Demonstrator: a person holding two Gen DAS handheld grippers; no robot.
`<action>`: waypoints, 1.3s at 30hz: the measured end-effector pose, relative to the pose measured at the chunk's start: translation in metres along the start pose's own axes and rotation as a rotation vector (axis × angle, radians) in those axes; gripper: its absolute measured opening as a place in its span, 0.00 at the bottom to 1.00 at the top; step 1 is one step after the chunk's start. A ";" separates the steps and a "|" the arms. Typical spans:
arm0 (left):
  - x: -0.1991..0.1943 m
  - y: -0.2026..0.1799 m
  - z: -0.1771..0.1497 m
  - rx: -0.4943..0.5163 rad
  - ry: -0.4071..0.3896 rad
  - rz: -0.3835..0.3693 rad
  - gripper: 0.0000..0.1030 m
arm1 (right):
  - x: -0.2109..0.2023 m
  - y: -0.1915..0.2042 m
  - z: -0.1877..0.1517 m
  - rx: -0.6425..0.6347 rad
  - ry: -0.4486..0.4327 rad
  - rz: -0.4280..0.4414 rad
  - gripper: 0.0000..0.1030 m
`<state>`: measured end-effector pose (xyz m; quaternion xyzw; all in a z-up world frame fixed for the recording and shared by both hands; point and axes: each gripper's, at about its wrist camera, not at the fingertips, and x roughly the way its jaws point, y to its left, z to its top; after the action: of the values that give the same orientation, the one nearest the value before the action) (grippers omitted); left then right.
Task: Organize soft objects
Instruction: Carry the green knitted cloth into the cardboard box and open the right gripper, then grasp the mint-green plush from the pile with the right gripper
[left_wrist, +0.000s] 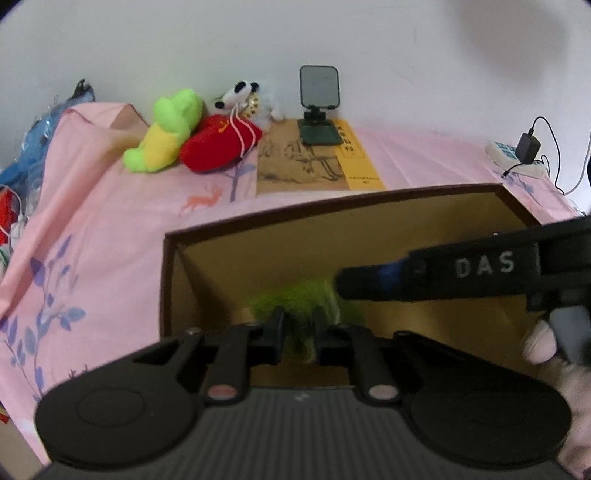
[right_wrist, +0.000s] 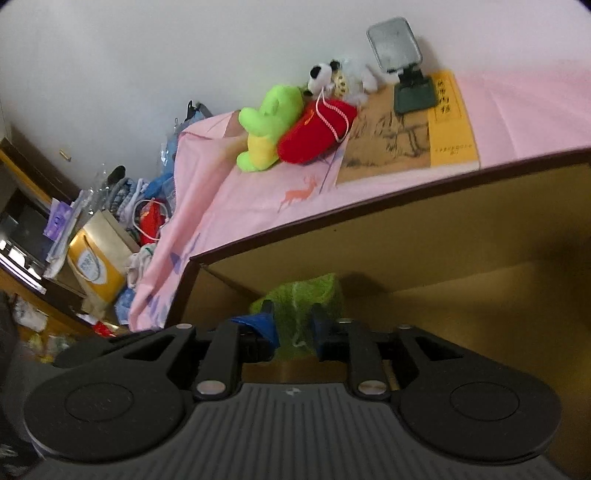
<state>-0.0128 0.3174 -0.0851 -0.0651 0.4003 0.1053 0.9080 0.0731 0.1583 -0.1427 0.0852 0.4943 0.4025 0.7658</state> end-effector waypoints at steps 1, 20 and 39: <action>-0.002 -0.001 -0.001 0.004 -0.009 0.009 0.17 | 0.001 -0.003 0.001 0.014 0.008 -0.013 0.07; -0.004 -0.020 -0.003 0.247 -0.055 -0.101 0.31 | -0.074 -0.069 -0.056 0.249 -0.025 -0.181 0.09; -0.117 -0.131 -0.023 0.278 -0.178 -0.152 0.62 | -0.176 -0.032 -0.086 -0.039 -0.348 -0.208 0.11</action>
<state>-0.0743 0.1691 -0.0091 0.0405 0.3233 -0.0143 0.9453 -0.0134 -0.0094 -0.0811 0.0870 0.3527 0.3098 0.8787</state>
